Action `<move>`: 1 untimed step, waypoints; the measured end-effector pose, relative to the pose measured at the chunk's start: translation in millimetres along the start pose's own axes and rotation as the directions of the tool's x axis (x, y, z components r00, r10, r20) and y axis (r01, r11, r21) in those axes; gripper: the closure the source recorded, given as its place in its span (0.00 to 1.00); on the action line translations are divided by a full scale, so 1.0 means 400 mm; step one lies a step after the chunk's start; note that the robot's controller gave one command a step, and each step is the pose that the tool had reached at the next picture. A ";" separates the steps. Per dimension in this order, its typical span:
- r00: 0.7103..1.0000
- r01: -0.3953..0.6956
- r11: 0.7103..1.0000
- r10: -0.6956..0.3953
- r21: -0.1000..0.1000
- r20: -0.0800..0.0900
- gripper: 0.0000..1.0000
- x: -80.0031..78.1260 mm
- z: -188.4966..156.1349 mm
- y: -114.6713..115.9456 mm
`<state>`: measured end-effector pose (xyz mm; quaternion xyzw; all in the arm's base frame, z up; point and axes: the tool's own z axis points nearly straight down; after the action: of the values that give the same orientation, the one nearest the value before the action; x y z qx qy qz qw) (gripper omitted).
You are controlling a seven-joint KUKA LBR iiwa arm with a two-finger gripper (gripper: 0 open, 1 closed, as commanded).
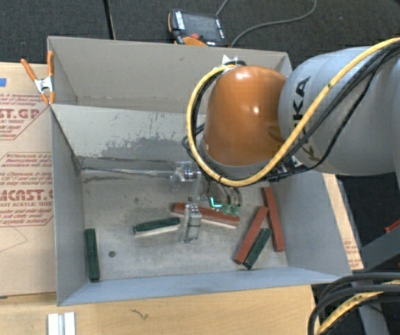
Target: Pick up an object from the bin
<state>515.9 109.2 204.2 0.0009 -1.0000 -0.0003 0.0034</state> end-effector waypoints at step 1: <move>1.000 -0.024 1.000 0.024 0.000 -0.001 0.00 0.015 0.347 -0.008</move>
Offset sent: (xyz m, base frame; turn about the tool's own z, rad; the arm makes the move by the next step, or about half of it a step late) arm -0.0046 -0.0033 -0.1342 0.0237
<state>508.9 105.9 65.5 -0.0112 -0.9999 0.0000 0.0037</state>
